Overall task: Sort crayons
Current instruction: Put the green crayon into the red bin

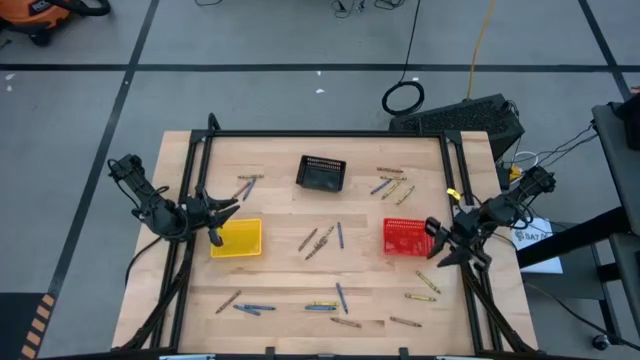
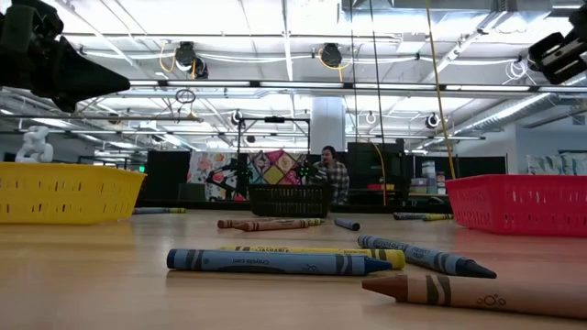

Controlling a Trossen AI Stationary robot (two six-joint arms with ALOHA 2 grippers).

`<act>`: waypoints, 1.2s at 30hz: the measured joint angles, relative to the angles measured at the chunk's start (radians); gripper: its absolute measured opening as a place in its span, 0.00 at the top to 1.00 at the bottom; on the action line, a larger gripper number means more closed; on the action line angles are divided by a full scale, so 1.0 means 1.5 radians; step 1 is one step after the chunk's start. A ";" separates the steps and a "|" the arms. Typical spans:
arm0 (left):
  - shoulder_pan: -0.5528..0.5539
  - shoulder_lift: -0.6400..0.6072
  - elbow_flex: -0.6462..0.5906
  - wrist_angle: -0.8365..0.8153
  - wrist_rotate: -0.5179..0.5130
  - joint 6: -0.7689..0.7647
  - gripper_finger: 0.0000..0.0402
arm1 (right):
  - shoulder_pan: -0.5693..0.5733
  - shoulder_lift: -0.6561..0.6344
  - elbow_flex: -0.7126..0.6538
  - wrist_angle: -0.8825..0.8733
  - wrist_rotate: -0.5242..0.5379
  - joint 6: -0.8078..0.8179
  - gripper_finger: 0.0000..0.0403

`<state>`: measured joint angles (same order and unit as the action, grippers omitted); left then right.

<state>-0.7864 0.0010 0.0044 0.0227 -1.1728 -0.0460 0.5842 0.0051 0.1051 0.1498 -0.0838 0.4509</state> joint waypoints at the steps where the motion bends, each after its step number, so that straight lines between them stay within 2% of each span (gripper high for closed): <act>1: 0.000 0.000 0.000 0.000 0.000 0.000 0.80 | 0.000 0.000 0.000 0.008 -0.018 -0.009 0.69; 3: 0.000 0.000 0.000 0.000 0.000 0.000 0.80 | 0.000 0.000 0.000 0.025 -0.091 -0.031 0.69; 12: 0.000 0.000 0.000 -0.001 0.000 0.000 0.80 | 0.000 0.000 0.000 0.166 -0.557 -0.149 0.69; 16: 0.000 0.000 0.000 -0.001 0.000 0.000 0.80 | 0.000 0.000 0.000 0.199 -0.694 -0.169 0.69; 19: 0.000 0.000 0.000 -0.001 0.000 0.000 0.80 | 0.000 0.000 0.000 0.203 -0.732 -0.166 0.69; 24: 0.000 0.000 0.000 -0.001 0.000 0.000 0.80 | 0.000 0.000 0.000 0.198 -0.732 -0.132 0.69; 36: 0.000 0.000 0.000 -0.001 0.000 0.000 0.80 | 0.000 0.000 0.000 0.197 -0.729 -0.139 0.69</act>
<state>-0.7864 0.0010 0.0044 0.0212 -1.1732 -0.0460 0.5842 0.0051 0.1047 0.4446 -1.1779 0.2420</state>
